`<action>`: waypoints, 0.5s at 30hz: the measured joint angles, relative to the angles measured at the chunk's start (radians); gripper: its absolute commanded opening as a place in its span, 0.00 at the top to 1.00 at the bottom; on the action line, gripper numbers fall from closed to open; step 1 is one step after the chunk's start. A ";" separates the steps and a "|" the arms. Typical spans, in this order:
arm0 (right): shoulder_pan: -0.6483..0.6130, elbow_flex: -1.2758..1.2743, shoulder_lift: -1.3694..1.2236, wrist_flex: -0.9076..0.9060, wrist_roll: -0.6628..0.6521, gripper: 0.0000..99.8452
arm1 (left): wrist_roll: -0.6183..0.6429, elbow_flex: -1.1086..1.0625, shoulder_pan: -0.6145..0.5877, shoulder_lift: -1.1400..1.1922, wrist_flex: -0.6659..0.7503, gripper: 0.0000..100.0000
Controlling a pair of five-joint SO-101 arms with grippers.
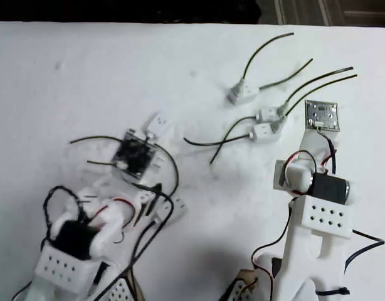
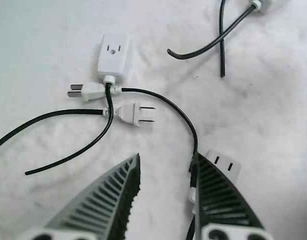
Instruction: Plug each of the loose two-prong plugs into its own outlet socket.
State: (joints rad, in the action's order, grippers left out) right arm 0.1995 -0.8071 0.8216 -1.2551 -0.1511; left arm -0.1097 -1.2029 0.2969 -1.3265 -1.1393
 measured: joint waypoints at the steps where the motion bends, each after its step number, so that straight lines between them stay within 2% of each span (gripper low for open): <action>1: -0.005 0.000 0.000 0.000 0.000 0.93 | 0.005 0.000 -0.012 -0.026 -0.012 0.82; 9: -0.104 0.000 0.000 -0.005 0.002 0.93 | 0.009 -0.144 -0.133 -0.241 -0.029 0.82; 15: -0.273 -0.003 0.000 -0.005 0.000 0.92 | 0.009 -0.272 -0.295 -0.450 -0.029 0.82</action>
State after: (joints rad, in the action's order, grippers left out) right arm -0.0736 -0.8101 0.8216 -1.2597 -0.1511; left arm -0.1005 -1.4745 0.0023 -1.7760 -1.1684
